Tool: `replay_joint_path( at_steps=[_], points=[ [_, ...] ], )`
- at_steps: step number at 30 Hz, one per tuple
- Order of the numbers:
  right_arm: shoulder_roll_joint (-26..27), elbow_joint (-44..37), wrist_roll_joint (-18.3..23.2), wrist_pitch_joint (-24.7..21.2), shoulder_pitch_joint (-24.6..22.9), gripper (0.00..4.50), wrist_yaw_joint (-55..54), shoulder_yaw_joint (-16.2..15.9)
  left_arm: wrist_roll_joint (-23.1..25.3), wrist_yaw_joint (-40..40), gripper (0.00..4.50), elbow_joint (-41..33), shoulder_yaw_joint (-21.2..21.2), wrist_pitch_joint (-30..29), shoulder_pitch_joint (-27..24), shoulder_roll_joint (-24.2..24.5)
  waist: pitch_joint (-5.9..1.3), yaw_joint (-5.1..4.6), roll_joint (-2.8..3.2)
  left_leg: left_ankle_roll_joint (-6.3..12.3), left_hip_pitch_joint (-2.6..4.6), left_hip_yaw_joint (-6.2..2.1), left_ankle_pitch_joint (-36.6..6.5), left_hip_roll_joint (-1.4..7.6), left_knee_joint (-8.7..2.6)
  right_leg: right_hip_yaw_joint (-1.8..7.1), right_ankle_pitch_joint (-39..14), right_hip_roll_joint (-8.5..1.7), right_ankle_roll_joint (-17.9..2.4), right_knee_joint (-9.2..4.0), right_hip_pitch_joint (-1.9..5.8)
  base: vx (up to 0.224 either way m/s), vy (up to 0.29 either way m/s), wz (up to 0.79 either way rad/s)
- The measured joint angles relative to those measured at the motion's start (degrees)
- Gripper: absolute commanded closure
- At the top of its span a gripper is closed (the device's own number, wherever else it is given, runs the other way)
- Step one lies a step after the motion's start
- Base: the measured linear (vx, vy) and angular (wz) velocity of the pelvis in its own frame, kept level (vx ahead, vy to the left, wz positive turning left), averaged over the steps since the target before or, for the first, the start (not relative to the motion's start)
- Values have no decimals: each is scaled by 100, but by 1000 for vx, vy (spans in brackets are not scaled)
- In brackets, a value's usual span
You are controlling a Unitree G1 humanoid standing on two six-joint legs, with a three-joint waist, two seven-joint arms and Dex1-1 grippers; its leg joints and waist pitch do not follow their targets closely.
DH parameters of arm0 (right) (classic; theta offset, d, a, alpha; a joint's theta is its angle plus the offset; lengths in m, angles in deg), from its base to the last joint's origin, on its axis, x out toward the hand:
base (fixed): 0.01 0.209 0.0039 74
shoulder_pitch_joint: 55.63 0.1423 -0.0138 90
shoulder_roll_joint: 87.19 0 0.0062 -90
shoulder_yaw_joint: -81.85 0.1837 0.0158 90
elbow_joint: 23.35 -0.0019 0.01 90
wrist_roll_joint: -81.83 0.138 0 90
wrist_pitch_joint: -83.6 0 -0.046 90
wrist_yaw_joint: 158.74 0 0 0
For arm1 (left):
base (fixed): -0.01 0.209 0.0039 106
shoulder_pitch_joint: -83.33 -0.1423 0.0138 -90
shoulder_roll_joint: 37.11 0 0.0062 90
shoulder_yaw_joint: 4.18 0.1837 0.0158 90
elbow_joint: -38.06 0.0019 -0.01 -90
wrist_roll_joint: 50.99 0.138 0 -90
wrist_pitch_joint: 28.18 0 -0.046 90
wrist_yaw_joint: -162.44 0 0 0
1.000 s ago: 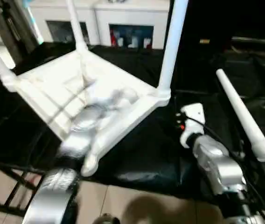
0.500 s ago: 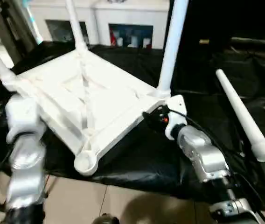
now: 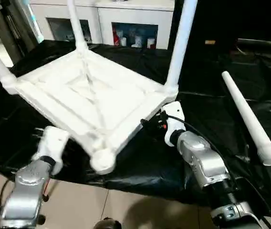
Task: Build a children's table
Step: Rotate table base, then pick table leg
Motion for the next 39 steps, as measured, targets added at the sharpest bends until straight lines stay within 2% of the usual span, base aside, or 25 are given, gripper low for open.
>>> replay_joint_path(
  at_steps=[3,6,11,14,18,21,26,27,30,34,37,38,39],
  points=[
    [-48,-66,2,-17,-17,82,10,0,-191,-808,262,-392,414,-115,-144,415,-7,0,11,-1,4,1,0,-1,-3,2,-1,0,0,1,1,0,0,0],
    [-109,-274,8,-38,-69,82,20,5,-205,-1079,262,-391,611,-53,-73,413,-9,21,12,-1,4,2,1,-3,-4,5,0,0,0,3,4,0,0,0],
    [-204,-621,40,-217,-200,82,18,54,-211,-1101,262,331,959,322,590,-221,-11,67,8,-3,4,13,3,-3,-4,24,-1,0,2,4,31,0,0,0],
    [-343,-900,46,-459,-312,82,-27,94,-222,-1026,262,674,1182,525,895,-514,-10,30,9,-13,4,15,10,-3,-2,29,3,0,7,4,34,0,0,0],
    [-590,-1198,45,-746,-338,82,-102,330,-238,-1002,262,721,1320,599,965,-564,-19,-40,24,-19,5,15,14,0,-4,29,15,3,21,9,24,0,0,0],
    [-1002,-1519,52,-1297,-340,82,-108,514,-309,-1126,262,659,1312,651,964,-569,-25,-64,43,-20,3,13,17,2,-8,27,12,6,23,10,22,0,0,0],
    [-1818,-1563,269,-2302,57,49,-89,1235,-815,-1625,258,50,1220,523,951,-311,-25,-50,43,-18,1,14,18,2,6,28,15,5,20,12,26,0,0,0],
    [-2028,-1515,266,-2421,189,23,-63,1331,-927,-1759,258,-133,1203,448,952,-243,-25,-47,44,-18,1,14,18,2,10,28,15,5,20,15,26,0,0,0],
    [-2528,-1243,191,-2615,607,12,31,1484,-1131,-2066,258,-497,1200,235,975,-134,-33,-50,46,-18,9,14,18,2,11,28,14,5,20,25,28,0,0,0],
    [-3328,-36,-73,-2944,1099,0,263,1320,-1377,-2325,231,-769,1266,-114,1226,-94,-32,-26,47,-18,8,14,19,2,25,28,15,2,17,44,27,0,0,0],
    [-3502,434,-179,-3021,1299,0,372,1264,-1661,-2456,211,-944,1239,-393,1289,-56,-35,-45,51,-18,11,14,19,2,30,29,15,2,17,53,25,0,0,0],
    [-3561,750,-190,-2996,1414,0,424,1210,-1751,-2518,185,-1047,1273,-487,1298,-24,-34,-58,51,-18,11,14,19,3,38,29,14,2,16,61,24,0,0,0],
    [-3665,1216,-219,-2926,1568,0,504,1163,-1817,-2607,181,-1178,1324,-560,1319,27,-35,-56,54,-17,9,14,19,5,49,29,10,1,11,69,23,0,0,0]
  ],
)
